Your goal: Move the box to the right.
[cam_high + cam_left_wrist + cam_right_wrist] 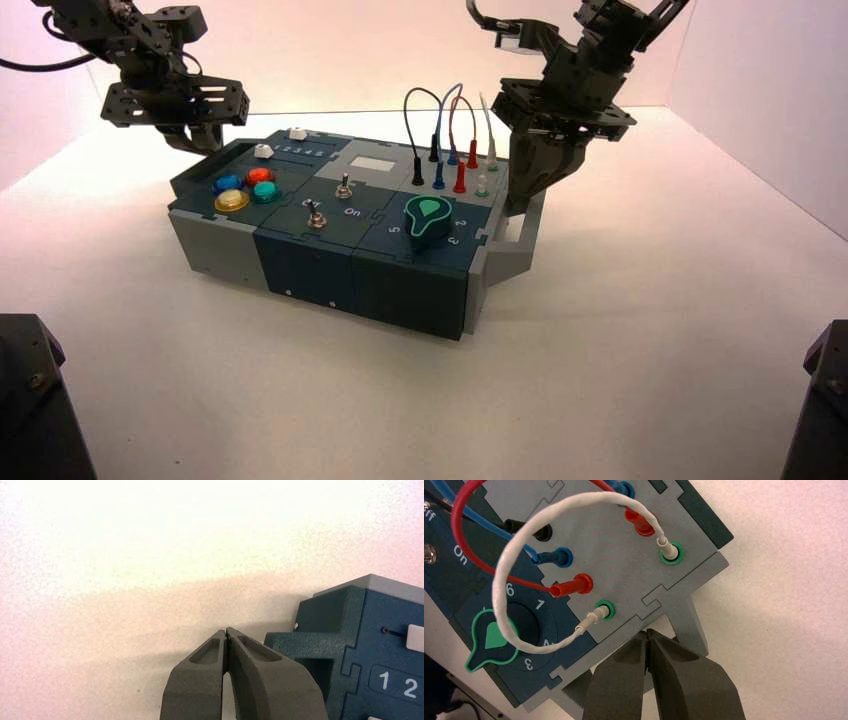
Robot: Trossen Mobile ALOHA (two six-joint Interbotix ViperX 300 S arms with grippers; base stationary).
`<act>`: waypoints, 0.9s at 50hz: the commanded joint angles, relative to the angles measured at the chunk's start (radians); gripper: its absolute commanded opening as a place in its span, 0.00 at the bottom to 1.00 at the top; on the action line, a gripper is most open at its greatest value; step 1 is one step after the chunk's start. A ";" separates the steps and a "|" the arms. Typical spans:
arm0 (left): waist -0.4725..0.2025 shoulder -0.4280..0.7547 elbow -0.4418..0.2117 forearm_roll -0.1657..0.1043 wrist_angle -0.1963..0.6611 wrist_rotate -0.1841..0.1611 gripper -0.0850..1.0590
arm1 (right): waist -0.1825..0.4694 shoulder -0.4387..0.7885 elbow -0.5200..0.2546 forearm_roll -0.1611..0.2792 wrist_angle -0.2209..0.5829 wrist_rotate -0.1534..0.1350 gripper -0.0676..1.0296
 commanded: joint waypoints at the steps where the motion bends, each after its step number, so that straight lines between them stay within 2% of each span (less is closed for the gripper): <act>1: -0.020 -0.011 0.002 0.000 0.005 -0.003 0.05 | 0.002 -0.009 -0.015 -0.005 0.002 -0.006 0.04; 7: -0.029 -0.012 -0.005 -0.002 0.005 -0.008 0.05 | 0.002 -0.009 -0.017 -0.006 0.002 -0.006 0.04; 16: -0.107 -0.011 -0.044 -0.008 0.006 -0.031 0.05 | 0.002 -0.002 -0.025 -0.012 0.003 -0.006 0.04; 20: -0.121 -0.011 -0.057 -0.008 0.006 -0.041 0.05 | 0.002 0.000 -0.026 -0.012 0.002 -0.006 0.04; 22: -0.133 -0.009 -0.071 -0.009 0.008 -0.061 0.05 | 0.002 0.003 -0.026 -0.014 0.002 -0.006 0.04; 23: -0.140 -0.009 -0.081 -0.011 0.008 -0.084 0.05 | 0.002 0.003 -0.025 -0.014 0.003 -0.006 0.04; 24: -0.141 -0.009 -0.084 -0.011 0.009 -0.089 0.05 | 0.002 0.003 -0.023 -0.015 0.002 -0.006 0.04; 45: -0.141 -0.021 -0.061 -0.006 0.012 -0.083 0.05 | 0.002 -0.008 -0.021 -0.018 0.005 -0.008 0.04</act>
